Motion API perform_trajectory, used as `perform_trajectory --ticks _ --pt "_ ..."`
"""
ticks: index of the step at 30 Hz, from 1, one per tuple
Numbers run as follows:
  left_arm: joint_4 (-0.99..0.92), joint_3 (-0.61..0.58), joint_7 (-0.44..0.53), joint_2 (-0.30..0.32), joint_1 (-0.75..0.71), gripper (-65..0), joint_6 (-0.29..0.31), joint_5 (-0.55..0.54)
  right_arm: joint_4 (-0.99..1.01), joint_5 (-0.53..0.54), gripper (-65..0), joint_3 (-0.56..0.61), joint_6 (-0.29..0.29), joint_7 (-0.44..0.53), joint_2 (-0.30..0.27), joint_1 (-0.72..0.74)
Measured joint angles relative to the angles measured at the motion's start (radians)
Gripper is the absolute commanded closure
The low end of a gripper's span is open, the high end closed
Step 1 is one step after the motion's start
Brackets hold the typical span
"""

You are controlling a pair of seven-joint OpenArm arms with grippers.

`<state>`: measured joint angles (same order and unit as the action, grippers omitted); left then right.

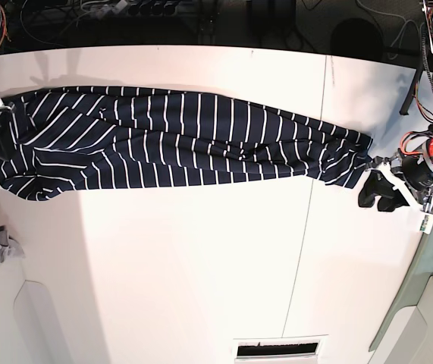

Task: Layout the t-shirt on the table in an organized manner, then fold the t-shirt properly
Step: 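Hold both strip ends and pull them apart to flatten the strip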

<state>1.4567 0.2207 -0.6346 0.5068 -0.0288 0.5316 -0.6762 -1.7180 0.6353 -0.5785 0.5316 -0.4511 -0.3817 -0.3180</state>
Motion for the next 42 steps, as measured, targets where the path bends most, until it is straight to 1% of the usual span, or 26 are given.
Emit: perform_trajectory --ticks 2,4,6,9,11,13,14,18,22,23,25,31,34,35,36,37,38,39,41,42 --pt "0.000 0.030 -0.024 0.000 -0.007 -36.8 0.000 -0.026 0.021 -0.004 -11.5 0.007 0.001 0.000 0.022 0.032" --pt "0.000 0.031 -0.038 0.000 -0.007 -36.8 0.000 -0.050 0.060 -0.025 0.0 0.021 0.001 0.000 0.039 0.071" --pt "0.000 0.031 -0.038 -0.011 -0.007 -36.8 0.000 -0.058 0.117 -0.039 0.0 0.048 0.005 0.002 0.041 0.108" --pt "-0.023 0.031 -0.034 -0.040 -0.007 -36.8 -0.025 -0.052 0.212 -0.099 0.0 0.095 0.000 0.002 0.049 0.149" --pt "-0.069 0.031 0.002 -0.061 -0.006 -36.8 -0.037 -0.036 0.274 -0.128 0.0 0.129 0.002 0.004 0.052 0.163" --pt "-0.128 0.031 0.023 -0.077 0.000 -36.8 -0.102 0.000 0.327 -0.156 0.0 0.155 0.002 0.006 0.064 0.172" --pt "-0.158 0.031 0.024 -0.082 0.001 -36.8 -0.122 0.021 0.351 -0.165 0.0 0.169 0.002 0.005 0.069 0.175" --pt "-0.211 0.033 0.014 -0.110 0.002 -36.8 -0.121 0.006 0.421 -0.171 0.0 0.189 0.003 0.024 0.072 0.175" --pt "-0.223 0.033 0.005 -0.123 0.010 -36.8 -0.107 0.002 0.455 -0.163 0.0 0.189 0.007 0.032 0.068 0.179" --pt "-0.227 0.033 -0.011 -0.126 0.010 -36.8 -0.104 -0.009 0.461 -0.161 0.0 0.189 0.007 0.032 0.068 0.180" --pt "-0.235 0.033 -0.031 -0.127 0.009 -36.8 -0.079 -0.016 0.470 -0.159 0.0 0.189 0.007 0.043 0.068 0.180" --pt "-0.297 0.031 -0.012 -0.127 0.021 -36.8 -0.072 -0.023 0.470 -0.157 0.0 0.189 0.008 0.042 0.068 0.180" --pt "-0.307 0.027 -0.020 -0.127 0.020 -36.8 -0.063 -0.033 0.471 -0.157 0.0 0.189 0.008 0.043 0.068 0.180" --pt "-0.307 0.021 -0.024 -0.127 0.021 -36.7 -0.056 -0.032 0.471 -0.156 0.0 0.189 0.008 0.043 0.068 0.180" --pt "-0.307 0.013 -0.031 -0.127 0.021 -36.5 -0.035 -0.027 0.472 -0.143 0.0 0.189 0.008 0.042 0.068 0.180" --pt "-0.307 0.006 -0.031 -0.125 0.020 -34.5 -0.021 -0.022 0.473 -0.134 0.0 0.189 0.008 0.042 0.068 0.180" --pt "-0.307 -0.005 -0.032 -0.124 0.021 -29.7 -0.005 -0.019 0.473 -0.132 0.0 0.189 0.008 0.042 0.068 0.180" --pt "-0.307 -0.016 -0.035 -0.122 0.021 -21.5 0.003 -0.015 0.473 -0.130 0.0 0.189 0.008 0.040 0.068 0.180" --pt "-0.308 -0.038 -0.039 -0.124 0.020 -1.0 0.024 -0.010 0.473 -0.130 0.0 0.189 0.007 0.039 0.068 0.180" --pt "-0.308 -0.042 -0.032 -0.125 0.020 0.0 0.037 -0.007 0.473 -0.130 0.0 0.189 0.007 0.039 0.068 0.180"
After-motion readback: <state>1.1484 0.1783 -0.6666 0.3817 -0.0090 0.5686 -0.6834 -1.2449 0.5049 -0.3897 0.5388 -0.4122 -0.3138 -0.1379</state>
